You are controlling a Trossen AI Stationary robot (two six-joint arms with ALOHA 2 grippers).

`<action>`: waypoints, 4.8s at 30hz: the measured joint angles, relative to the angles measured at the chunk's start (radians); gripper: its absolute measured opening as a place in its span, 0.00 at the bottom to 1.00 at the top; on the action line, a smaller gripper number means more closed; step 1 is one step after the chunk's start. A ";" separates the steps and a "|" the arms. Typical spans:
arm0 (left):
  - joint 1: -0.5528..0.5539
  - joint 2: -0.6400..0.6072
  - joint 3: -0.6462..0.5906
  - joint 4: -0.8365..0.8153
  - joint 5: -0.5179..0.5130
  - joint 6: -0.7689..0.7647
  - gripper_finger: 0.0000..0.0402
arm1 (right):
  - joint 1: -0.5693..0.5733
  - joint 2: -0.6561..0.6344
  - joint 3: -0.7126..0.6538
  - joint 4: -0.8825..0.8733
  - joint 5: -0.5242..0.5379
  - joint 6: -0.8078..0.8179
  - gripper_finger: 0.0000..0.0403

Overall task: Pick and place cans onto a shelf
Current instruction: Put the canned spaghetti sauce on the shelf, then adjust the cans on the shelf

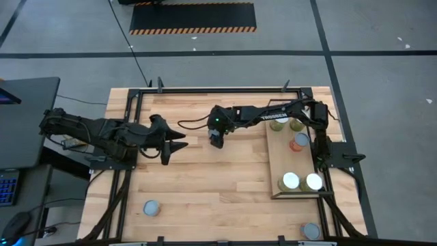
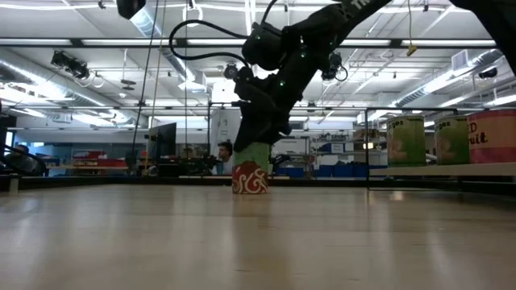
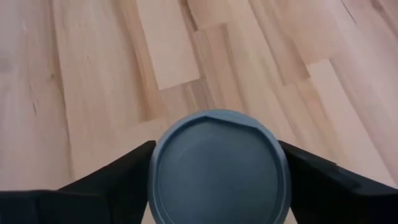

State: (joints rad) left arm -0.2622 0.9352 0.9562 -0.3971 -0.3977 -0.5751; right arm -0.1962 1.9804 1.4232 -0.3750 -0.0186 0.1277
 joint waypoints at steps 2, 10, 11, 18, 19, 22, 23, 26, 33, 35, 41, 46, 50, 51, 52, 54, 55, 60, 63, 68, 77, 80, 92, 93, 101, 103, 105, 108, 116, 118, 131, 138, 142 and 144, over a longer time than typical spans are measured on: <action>-0.014 0.000 0.000 0.040 0.000 0.019 0.48 | 0.005 -0.001 -0.001 -0.006 0.005 0.026 0.74; -0.057 0.000 0.000 0.100 0.000 0.048 0.48 | 0.080 -0.153 -0.004 -0.120 -0.051 0.058 0.72; -0.064 0.000 0.000 0.100 0.003 0.060 0.48 | 0.095 -0.194 -0.004 -0.149 -0.056 0.045 0.72; -0.119 0.001 0.000 0.227 0.038 0.186 0.48 | 0.203 -0.515 -0.002 -0.392 -0.012 0.086 0.72; -0.123 0.001 0.000 0.249 0.037 0.203 0.48 | 0.215 -0.555 -0.002 -0.438 0.023 0.112 0.72; -0.124 0.001 0.000 0.303 0.036 0.256 0.48 | 0.251 -0.659 -0.002 -0.586 0.127 0.197 0.72; -0.124 0.001 0.000 0.316 0.036 0.272 0.48 | 0.263 -0.689 -0.002 -0.635 0.163 0.227 0.72; -0.117 0.001 0.000 0.347 0.037 0.306 0.48 | 0.296 -0.768 -0.028 -0.761 0.263 0.309 0.72; -0.089 0.001 0.000 0.349 0.036 0.325 0.48 | 0.309 -0.931 -0.266 -0.787 0.321 0.436 0.74; -0.081 0.001 0.000 0.349 0.036 0.320 0.48 | 0.307 -0.968 -0.355 -0.788 0.328 0.444 0.74; -0.071 0.001 0.000 0.349 0.036 0.298 0.48 | 0.305 -1.069 -0.577 -0.693 0.332 0.453 0.74; -0.071 0.001 0.000 0.350 0.019 0.267 0.48 | 0.288 -1.118 -0.692 -0.625 0.332 0.499 0.74; -0.071 0.001 0.000 0.350 0.009 0.265 0.48 | 0.278 -1.127 -0.742 -0.584 0.332 0.501 0.75; -0.071 0.001 0.000 0.350 0.005 0.265 0.48 | 0.277 -1.127 -0.750 -0.572 0.329 0.500 0.75; -0.071 0.001 0.000 0.352 0.000 0.264 0.48 | 0.276 -1.126 -0.757 -0.567 0.326 0.500 0.75; -0.071 0.001 0.000 0.354 -0.007 0.264 0.48 | 0.273 -1.121 -0.762 -0.560 0.324 0.503 0.77; -0.071 0.001 0.000 0.354 -0.008 0.264 0.48 | 0.273 -1.118 -0.762 -0.559 0.322 0.505 0.77; -0.071 0.001 0.000 0.353 -0.008 0.269 0.48 | 0.273 -1.117 -0.766 -0.564 0.311 0.508 0.81; -0.071 0.001 0.000 0.354 -0.008 0.269 0.48 | 0.273 -1.117 -0.767 -0.563 0.310 0.508 0.84; -0.071 0.001 0.000 0.353 -0.008 0.270 0.48 | 0.273 -1.117 -0.748 -0.568 0.313 0.499 0.86; -0.071 0.001 0.000 0.347 -0.008 0.271 0.48 | 0.273 -1.117 -0.647 -0.659 0.370 0.424 0.86; -0.071 0.001 0.000 0.348 -0.008 0.271 0.48 | 0.273 -1.116 -0.595 -0.680 0.386 0.389 0.86; -0.142 0.001 0.000 0.349 -0.008 0.219 0.48 | 0.302 -1.095 -0.509 -0.651 0.207 0.514 0.85; -0.149 0.001 0.000 0.349 -0.008 0.219 0.48 | 0.302 -1.095 -0.509 -0.645 0.174 0.542 0.83; -0.187 0.061 0.001 0.333 -0.008 0.228 0.48 | 0.423 -1.025 -0.508 -0.500 -0.089 0.732 0.44; -0.183 0.083 0.001 0.329 -0.008 0.229 0.48 | 0.472 -0.978 -0.503 -0.415 -0.132 0.804 0.33; -0.175 0.103 0.001 0.327 -0.008 0.230 0.48 | 0.523 -0.917 -0.460 -0.364 -0.141 0.850 0.22; -0.165 0.122 0.001 0.326 -0.008 0.231 0.48 | 0.594 -0.818 -0.331 -0.355 -0.128 0.859 0.06; -0.149 0.133 0.001 0.270 -0.009 0.199 0.48 | 0.795 -0.552 0.064 -0.457 -0.019 0.791 0.03; -0.154 0.133 0.001 0.260 -0.008 0.171 0.48 | 0.836 -0.490 0.149 -0.519 -0.019 0.800 0.02; -0.245 0.170 -0.001 0.231 -0.020 -0.142 0.48 | 1.008 -0.362 0.458 -0.944 0.220 0.874 0.02; -0.273 0.195 -0.001 0.231 -0.059 -0.254 0.48 | 1.083 -0.437 0.424 -1.188 0.474 1.078 0.01; -0.274 0.220 -0.001 0.265 -0.073 -0.284 0.48 | 1.026 -0.559 0.291 -1.197 0.543 1.123 0.01; -0.275 0.244 0.001 0.310 -0.077 -0.280 0.48 | 0.983 -0.634 0.184 -1.183 0.558 1.130 0.01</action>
State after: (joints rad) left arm -0.5373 1.1791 0.9568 -0.0868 -0.4751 -0.8549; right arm 0.7865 1.3461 1.6069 -1.5581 0.5398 1.2572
